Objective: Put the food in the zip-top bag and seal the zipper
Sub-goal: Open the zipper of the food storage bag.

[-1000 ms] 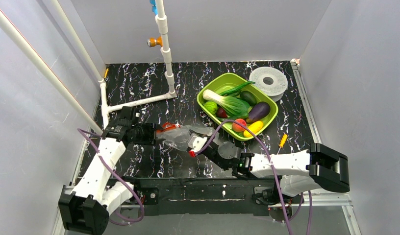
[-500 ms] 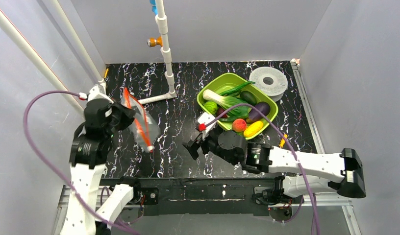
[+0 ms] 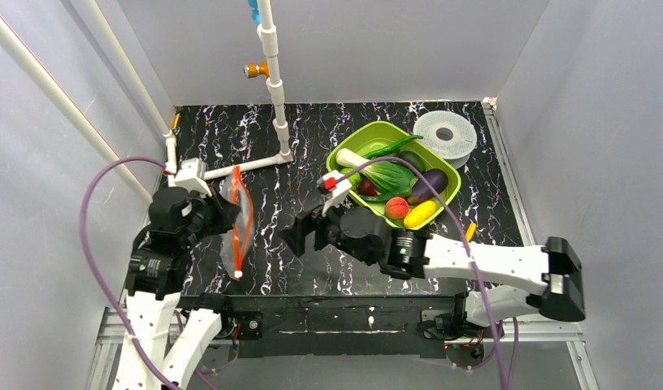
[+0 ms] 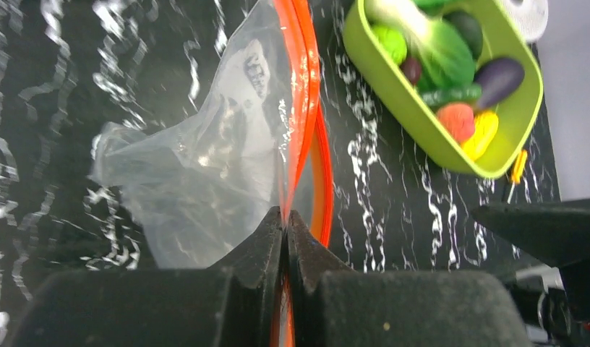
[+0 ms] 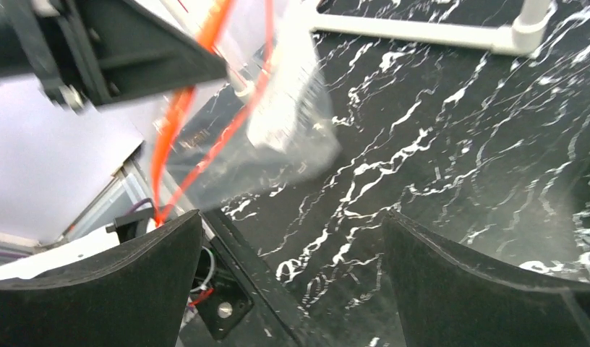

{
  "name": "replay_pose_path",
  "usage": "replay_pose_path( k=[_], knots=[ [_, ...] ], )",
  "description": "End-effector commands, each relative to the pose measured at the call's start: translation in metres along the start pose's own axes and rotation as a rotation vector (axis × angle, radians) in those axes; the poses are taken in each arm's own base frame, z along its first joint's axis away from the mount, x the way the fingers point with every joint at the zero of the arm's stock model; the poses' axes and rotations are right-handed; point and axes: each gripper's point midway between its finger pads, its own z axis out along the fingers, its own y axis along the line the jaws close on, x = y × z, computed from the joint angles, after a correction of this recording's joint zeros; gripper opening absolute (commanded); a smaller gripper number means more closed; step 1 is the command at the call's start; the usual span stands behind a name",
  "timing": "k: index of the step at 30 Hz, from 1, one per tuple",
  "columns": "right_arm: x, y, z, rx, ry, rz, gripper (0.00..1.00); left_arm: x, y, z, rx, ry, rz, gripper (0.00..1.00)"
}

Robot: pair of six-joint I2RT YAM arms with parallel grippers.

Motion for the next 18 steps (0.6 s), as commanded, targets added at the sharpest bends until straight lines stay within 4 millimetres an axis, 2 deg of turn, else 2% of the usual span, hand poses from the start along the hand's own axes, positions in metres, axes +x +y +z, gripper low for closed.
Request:
replay_pose_path(
  k=[1, 3, 5, 9, 12, 18],
  knots=[
    [0.003, -0.005, 0.020, -0.070, 0.085, 0.264, 0.96, 0.025, -0.013, 0.012, 0.123, 0.068, -0.037, 0.00],
    [0.017, -0.016, 0.027, -0.105, 0.156, 0.347, 0.91, 0.031, -0.014, 0.018, 0.148, 0.083, -0.046, 0.00],
    [0.024, -0.014, 0.031, -0.170, 0.203, 0.378, 0.83, 0.035, -0.019, 0.023, 0.185, 0.097, -0.052, 0.00],
    [0.031, -0.010, 0.034, -0.195, 0.239, 0.353, 0.82, 0.037, -0.022, 0.033, 0.222, 0.115, -0.058, 0.00],
    [0.035, -0.016, 0.035, -0.171, 0.243, 0.347, 0.82, 0.039, -0.023, 0.037, 0.238, 0.134, -0.044, 0.00],
    [0.049, -0.015, 0.044, -0.162, 0.285, 0.355, 0.67, 0.040, -0.023, 0.041, 0.253, 0.125, -0.015, 0.00]
  ],
)
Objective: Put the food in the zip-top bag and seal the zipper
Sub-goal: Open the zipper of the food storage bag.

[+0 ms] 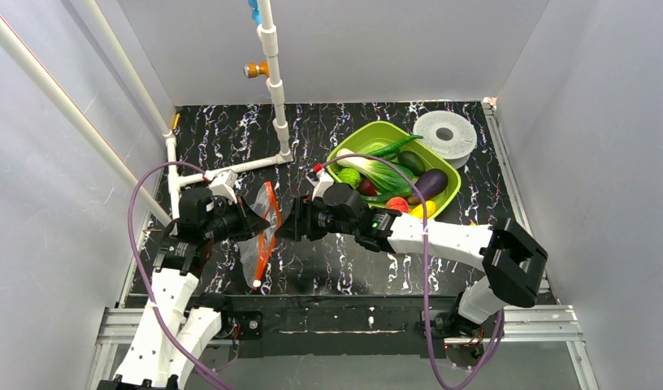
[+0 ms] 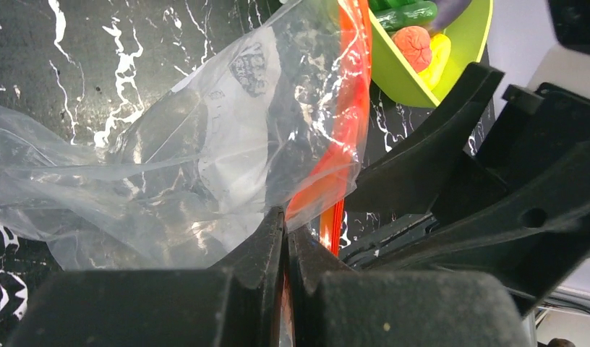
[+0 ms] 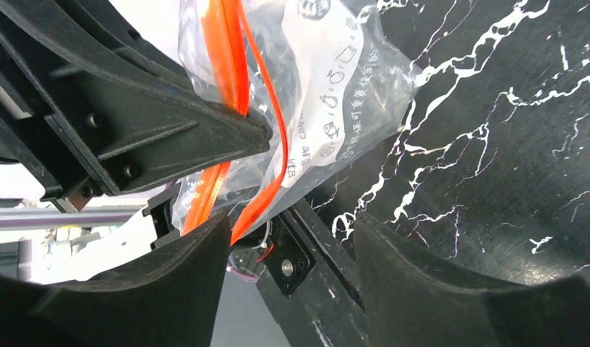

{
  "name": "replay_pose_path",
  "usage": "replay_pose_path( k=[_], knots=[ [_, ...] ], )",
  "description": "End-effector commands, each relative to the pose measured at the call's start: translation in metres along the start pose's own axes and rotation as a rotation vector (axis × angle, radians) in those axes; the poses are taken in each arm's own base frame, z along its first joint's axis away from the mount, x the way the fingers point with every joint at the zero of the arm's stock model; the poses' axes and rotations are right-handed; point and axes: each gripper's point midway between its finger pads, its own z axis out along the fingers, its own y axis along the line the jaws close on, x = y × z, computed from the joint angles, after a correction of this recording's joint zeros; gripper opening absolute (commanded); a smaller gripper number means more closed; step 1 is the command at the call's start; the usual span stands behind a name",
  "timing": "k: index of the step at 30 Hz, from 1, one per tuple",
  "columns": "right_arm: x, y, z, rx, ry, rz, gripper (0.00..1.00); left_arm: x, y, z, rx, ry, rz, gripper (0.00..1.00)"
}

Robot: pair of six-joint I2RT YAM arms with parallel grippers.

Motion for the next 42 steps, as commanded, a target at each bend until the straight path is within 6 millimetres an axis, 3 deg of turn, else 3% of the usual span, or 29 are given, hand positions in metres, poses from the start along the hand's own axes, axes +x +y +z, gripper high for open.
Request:
replay_pose_path(
  k=[1, 6, 8, 9, 12, 13, 15, 17, 19, 21, 24, 26, 29, 34, 37, 42],
  knots=[
    [-0.002, 0.018, 0.008, -0.059, 0.004, 0.002, 0.67, 0.002, -0.004, 0.002, 0.048, -0.011, 0.040, 0.00],
    [-0.001, 0.010, 0.024, 0.018, 0.012, 0.002, 0.66, 0.001, -0.013, -0.001, 0.102, -0.037, 0.060, 0.00],
    [-0.002, 0.009, 0.032, 0.029, 0.014, 0.000, 0.57, 0.000, -0.015, -0.002, 0.111, -0.043, 0.069, 0.00],
    [-0.002, 0.007, 0.037, 0.038, 0.018, 0.001, 0.49, 0.001, -0.015, -0.003, 0.108, -0.043, 0.073, 0.00],
    [-0.004, -0.010, 0.042, 0.135, -0.001, 0.030, 0.07, -0.001, -0.009, -0.009, 0.055, -0.055, 0.073, 0.00],
    [-0.004, -0.023, 0.039, 0.197, -0.019, 0.054, 0.02, -0.003, -0.008, -0.015, 0.022, -0.057, 0.067, 0.00],
    [-0.003, -0.049, 0.029, 0.310, -0.061, 0.084, 0.01, -0.010, -0.006, -0.033, -0.056, -0.070, 0.067, 0.00],
    [-0.002, -0.061, 0.021, 0.353, -0.087, 0.078, 0.01, -0.019, -0.004, -0.050, -0.127, -0.099, 0.075, 0.00],
    [0.001, -0.058, 0.021, 0.331, -0.063, 0.058, 0.01, -0.026, -0.003, -0.066, -0.188, -0.117, 0.080, 0.00],
    [0.007, -0.038, 0.027, 0.242, -0.011, 0.033, 0.01, -0.027, 0.000, -0.074, -0.230, -0.104, 0.074, 0.03],
    [0.009, -0.005, 0.033, 0.102, 0.009, 0.030, 0.01, -0.015, 0.002, -0.063, -0.215, -0.036, 0.052, 0.18],
    [0.006, 0.007, 0.032, 0.063, 0.002, 0.046, 0.01, -0.005, 0.007, -0.054, -0.209, 0.016, 0.033, 0.24],
    [0.003, 0.012, 0.028, 0.050, -0.008, 0.072, 0.01, 0.000, 0.002, -0.048, -0.166, 0.067, 0.040, 0.40],
    [0.003, 0.011, 0.021, 0.080, -0.009, 0.137, 0.01, -0.014, -0.003, -0.060, -0.190, 0.045, 0.088, 0.68],
    [0.001, 0.000, 0.017, 0.178, -0.021, 0.205, 0.01, -0.016, 0.000, -0.066, -0.253, 0.063, 0.116, 0.74],
    [-0.008, -0.005, 0.007, 0.325, -0.026, 0.301, 0.01, -0.020, 0.006, -0.067, -0.397, 0.084, 0.272, 0.74]
  ],
)
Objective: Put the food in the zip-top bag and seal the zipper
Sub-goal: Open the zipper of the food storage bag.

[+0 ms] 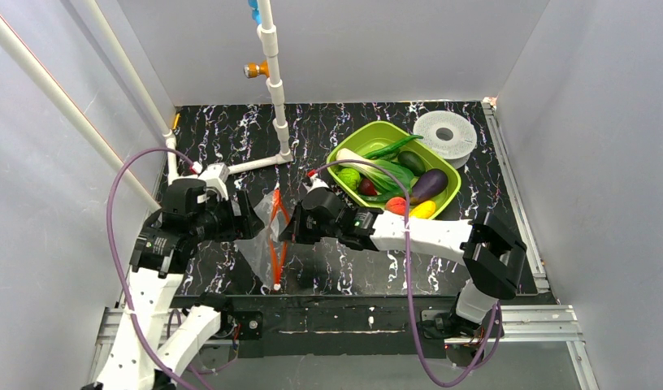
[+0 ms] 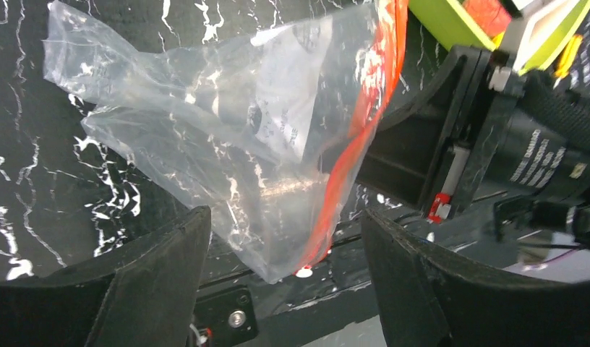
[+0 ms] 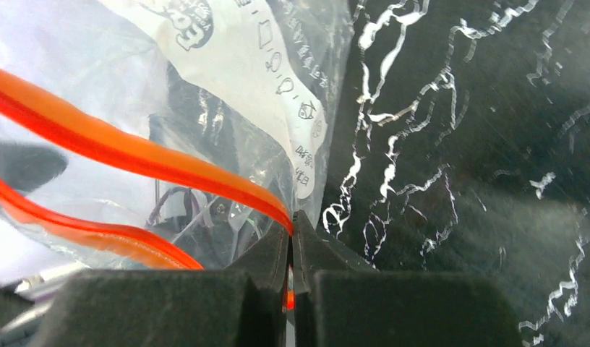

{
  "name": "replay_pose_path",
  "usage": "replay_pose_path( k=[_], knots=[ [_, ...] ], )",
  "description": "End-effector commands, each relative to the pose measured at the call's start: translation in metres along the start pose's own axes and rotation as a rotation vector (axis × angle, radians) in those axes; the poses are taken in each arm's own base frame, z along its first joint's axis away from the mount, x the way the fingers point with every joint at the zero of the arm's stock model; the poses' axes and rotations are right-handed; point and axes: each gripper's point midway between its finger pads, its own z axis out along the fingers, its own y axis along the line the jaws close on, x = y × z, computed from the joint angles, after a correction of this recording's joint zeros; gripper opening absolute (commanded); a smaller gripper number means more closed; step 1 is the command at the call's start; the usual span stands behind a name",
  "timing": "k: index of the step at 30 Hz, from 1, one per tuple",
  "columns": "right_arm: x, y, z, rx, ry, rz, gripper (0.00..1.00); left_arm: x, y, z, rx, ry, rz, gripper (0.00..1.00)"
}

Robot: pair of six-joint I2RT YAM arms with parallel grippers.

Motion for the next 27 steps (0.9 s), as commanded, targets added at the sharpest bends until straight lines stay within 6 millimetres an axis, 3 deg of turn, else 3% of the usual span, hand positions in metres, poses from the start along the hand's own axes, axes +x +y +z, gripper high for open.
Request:
replay_pose_path(
  k=[1, 6, 8, 11, 12, 17, 21, 27],
  knots=[
    [-0.023, 0.019, -0.021, 0.066, -0.063, 0.115, 0.01, -0.003, 0.013, -0.005, -0.169, 0.009, 0.141, 0.73],
    [-0.034, 0.026, -0.035, 0.064, -0.104, 0.139, 0.01, -0.005, -0.026, 0.002, -0.041, 0.008, 0.208, 0.56],
    [-0.035, 0.033, -0.039, 0.031, -0.102, 0.128, 0.01, -0.002, -0.027, 0.007, -0.044, 0.017, 0.225, 0.47],
    [-0.034, 0.036, -0.045, 0.003, -0.101, 0.117, 0.01, -0.003, -0.018, 0.010, -0.097, 0.012, 0.225, 0.26],
    [-0.034, 0.034, -0.047, 0.003, -0.106, 0.115, 0.01, -0.004, -0.020, 0.009, -0.085, 0.002, 0.220, 0.23],
    [-0.040, 0.022, -0.054, 0.050, -0.154, 0.143, 0.01, -0.006, -0.040, 0.010, -0.014, 0.028, 0.164, 0.48],
    [-0.045, 0.017, -0.059, 0.122, -0.176, 0.216, 0.01, -0.005, -0.048, 0.015, -0.033, 0.087, 0.149, 0.55],
    [-0.050, 0.016, -0.064, 0.171, -0.211, 0.285, 0.01, -0.030, -0.034, 0.011, -0.224, -0.015, 0.244, 0.61]
  ],
)
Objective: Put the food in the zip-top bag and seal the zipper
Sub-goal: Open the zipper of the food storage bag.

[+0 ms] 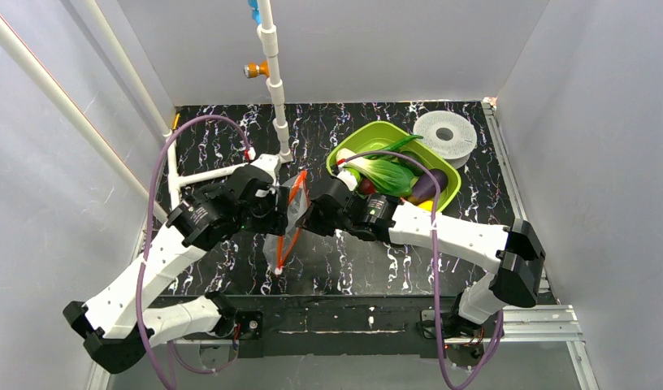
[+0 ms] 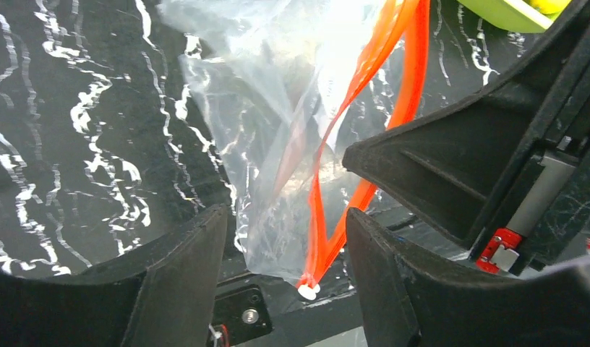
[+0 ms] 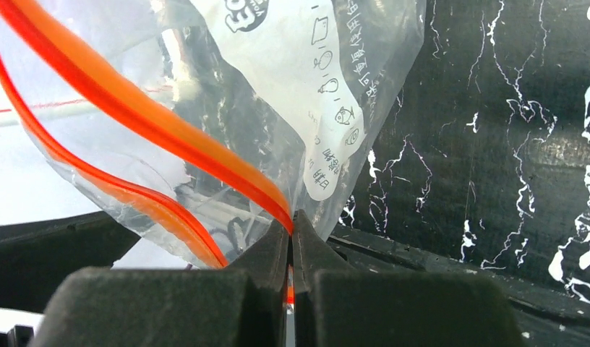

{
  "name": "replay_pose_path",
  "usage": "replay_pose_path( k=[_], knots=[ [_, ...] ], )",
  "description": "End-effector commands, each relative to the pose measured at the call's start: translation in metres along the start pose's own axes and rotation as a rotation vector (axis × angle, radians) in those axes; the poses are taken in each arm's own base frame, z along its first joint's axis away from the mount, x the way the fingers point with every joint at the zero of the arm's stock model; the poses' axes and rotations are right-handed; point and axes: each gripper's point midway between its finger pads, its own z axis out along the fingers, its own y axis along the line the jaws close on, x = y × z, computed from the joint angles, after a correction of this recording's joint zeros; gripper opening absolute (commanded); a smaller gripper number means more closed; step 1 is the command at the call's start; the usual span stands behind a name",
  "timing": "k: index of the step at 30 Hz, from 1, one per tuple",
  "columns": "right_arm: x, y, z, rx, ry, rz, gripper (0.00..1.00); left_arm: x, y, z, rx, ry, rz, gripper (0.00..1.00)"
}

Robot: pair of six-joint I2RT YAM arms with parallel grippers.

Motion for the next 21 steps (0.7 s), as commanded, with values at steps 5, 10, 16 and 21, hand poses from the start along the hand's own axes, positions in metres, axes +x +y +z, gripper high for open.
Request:
replay_pose_path(
  k=[5, 10, 16, 21],
  knots=[
    [-0.020, 0.015, -0.014, 0.075, -0.099, 0.151, 0.01, -0.029, 0.025, 0.000, -0.285, -0.073, 0.100, 0.65],
    [-0.023, 0.020, -0.016, 0.072, -0.103, 0.187, 0.01, -0.034, 0.018, 0.010, -0.272, -0.093, 0.109, 0.70],
    [-0.025, 0.022, -0.018, 0.059, -0.112, 0.216, 0.01, -0.034, 0.025, 0.019, -0.326, -0.102, 0.138, 0.69],
    [-0.020, 0.016, -0.015, 0.068, -0.096, 0.244, 0.01, -0.036, 0.033, 0.022, -0.369, -0.132, 0.163, 0.55]
  ],
)
